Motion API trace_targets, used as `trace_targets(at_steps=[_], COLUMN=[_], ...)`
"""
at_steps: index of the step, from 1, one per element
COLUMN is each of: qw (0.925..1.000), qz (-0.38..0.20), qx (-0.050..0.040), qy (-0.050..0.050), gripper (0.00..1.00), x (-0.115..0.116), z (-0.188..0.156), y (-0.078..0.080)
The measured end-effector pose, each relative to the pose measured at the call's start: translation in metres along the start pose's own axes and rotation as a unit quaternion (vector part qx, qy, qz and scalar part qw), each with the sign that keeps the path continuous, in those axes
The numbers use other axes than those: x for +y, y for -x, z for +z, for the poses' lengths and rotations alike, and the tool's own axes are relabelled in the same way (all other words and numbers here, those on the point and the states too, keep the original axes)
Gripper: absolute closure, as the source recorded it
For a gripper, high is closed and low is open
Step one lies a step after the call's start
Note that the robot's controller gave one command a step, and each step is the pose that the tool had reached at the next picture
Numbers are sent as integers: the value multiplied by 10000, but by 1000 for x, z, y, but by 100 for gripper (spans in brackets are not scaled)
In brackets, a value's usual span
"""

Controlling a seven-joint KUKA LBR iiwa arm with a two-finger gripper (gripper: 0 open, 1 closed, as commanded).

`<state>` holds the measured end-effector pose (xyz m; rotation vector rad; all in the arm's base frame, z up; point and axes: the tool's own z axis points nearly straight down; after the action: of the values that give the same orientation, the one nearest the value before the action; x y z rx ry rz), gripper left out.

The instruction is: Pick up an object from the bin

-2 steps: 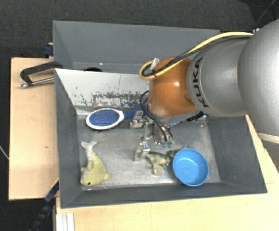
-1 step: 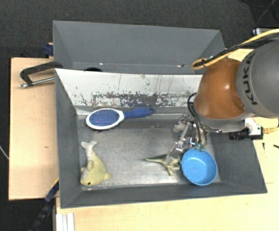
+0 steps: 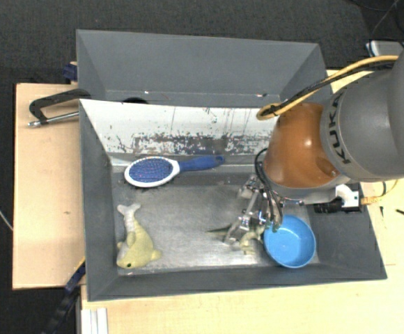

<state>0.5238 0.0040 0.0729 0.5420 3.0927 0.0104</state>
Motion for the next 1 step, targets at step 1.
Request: trace_targets(at_steps=[1], qw=[10000], qz=[5], qx=[-17], qy=[3], gripper=[100], x=[-1], z=[-4], y=[2])
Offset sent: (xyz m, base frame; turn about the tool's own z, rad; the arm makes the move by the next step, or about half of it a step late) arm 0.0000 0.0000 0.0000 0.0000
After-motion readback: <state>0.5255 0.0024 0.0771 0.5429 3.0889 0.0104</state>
